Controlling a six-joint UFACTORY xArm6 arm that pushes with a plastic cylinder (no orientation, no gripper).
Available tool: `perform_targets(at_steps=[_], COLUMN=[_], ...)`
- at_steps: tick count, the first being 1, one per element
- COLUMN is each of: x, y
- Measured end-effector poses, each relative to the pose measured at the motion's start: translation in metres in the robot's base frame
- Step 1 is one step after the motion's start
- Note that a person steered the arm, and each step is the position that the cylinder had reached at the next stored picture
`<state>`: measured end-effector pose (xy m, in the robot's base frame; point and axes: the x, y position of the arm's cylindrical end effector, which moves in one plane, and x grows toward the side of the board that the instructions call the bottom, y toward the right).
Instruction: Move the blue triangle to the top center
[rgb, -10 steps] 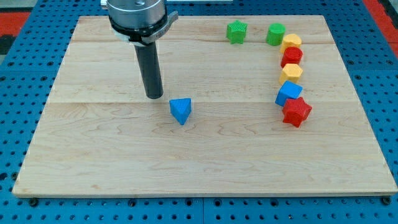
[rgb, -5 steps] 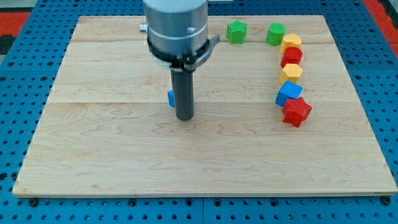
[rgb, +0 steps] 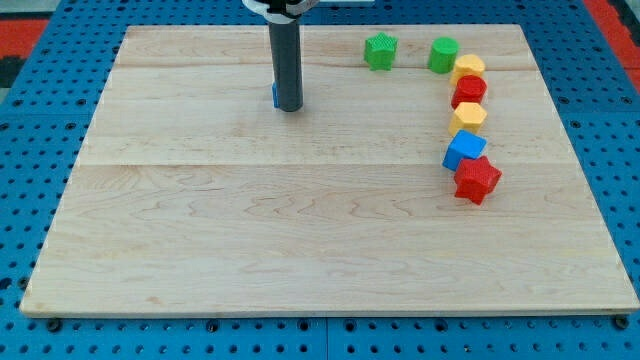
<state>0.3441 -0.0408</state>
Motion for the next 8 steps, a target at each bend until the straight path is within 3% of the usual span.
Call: perform_targets(at_steps=[1, 3, 4, 5, 8], x=[-0.009, -0.060, -0.041, -0.056, -0.089], y=[-0.034, 0.004, -0.076, -0.091, -0.013])
